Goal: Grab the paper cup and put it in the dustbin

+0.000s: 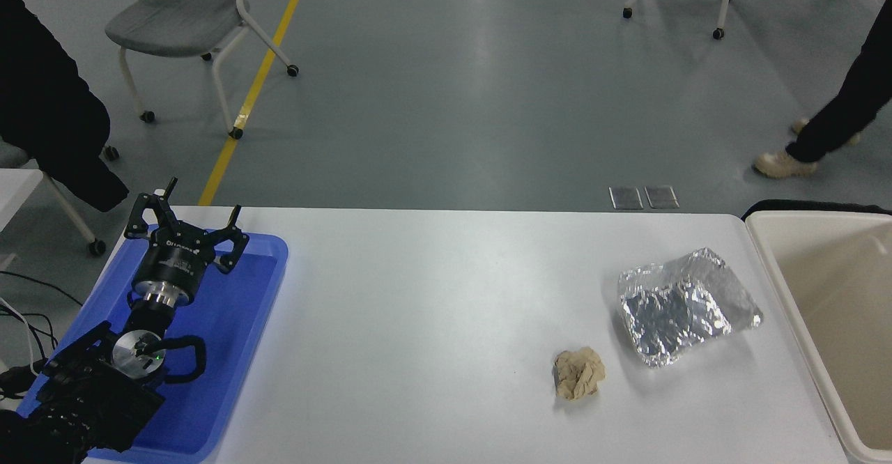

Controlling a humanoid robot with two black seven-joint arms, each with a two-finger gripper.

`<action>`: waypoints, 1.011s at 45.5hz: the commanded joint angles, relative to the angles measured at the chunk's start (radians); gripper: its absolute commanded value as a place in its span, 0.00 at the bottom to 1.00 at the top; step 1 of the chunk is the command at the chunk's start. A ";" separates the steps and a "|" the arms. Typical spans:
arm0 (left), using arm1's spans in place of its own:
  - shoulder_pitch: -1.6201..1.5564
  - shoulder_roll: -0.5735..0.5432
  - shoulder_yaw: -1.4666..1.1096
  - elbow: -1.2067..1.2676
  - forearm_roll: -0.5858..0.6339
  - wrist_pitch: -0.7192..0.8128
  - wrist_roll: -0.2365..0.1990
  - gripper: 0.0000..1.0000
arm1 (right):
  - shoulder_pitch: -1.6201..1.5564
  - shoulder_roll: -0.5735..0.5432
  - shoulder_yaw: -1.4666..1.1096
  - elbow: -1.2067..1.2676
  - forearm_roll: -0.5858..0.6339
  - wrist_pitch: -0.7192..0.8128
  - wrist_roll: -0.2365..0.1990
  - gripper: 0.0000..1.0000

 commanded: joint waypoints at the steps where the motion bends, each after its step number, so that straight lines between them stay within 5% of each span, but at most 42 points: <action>1: 0.000 0.000 0.000 0.000 0.000 0.000 0.000 1.00 | -0.293 0.187 0.225 -0.215 0.075 -0.104 -0.002 0.00; 15: 0.000 0.000 0.000 0.000 0.000 0.000 0.000 1.00 | -0.311 0.239 0.254 -0.215 0.082 -0.112 -0.008 0.00; 16: 0.000 0.000 0.000 0.000 0.000 0.000 0.000 1.00 | -0.311 0.241 0.262 -0.215 0.082 -0.112 -0.008 0.11; 17: 0.000 0.000 0.000 0.000 0.000 0.000 0.000 1.00 | -0.313 0.242 0.268 -0.214 0.082 -0.110 -0.008 0.33; 19: 0.000 0.000 0.000 0.000 0.000 0.000 0.000 1.00 | -0.313 0.242 0.276 -0.214 0.082 -0.110 -0.008 1.00; 35: -0.001 -0.002 0.000 0.000 0.000 0.000 0.002 1.00 | -0.284 0.218 0.227 -0.155 0.095 -0.101 -0.007 1.00; 46: -0.003 -0.002 0.000 0.000 0.000 0.000 0.002 1.00 | 0.133 -0.037 -0.137 0.288 0.095 -0.075 -0.008 1.00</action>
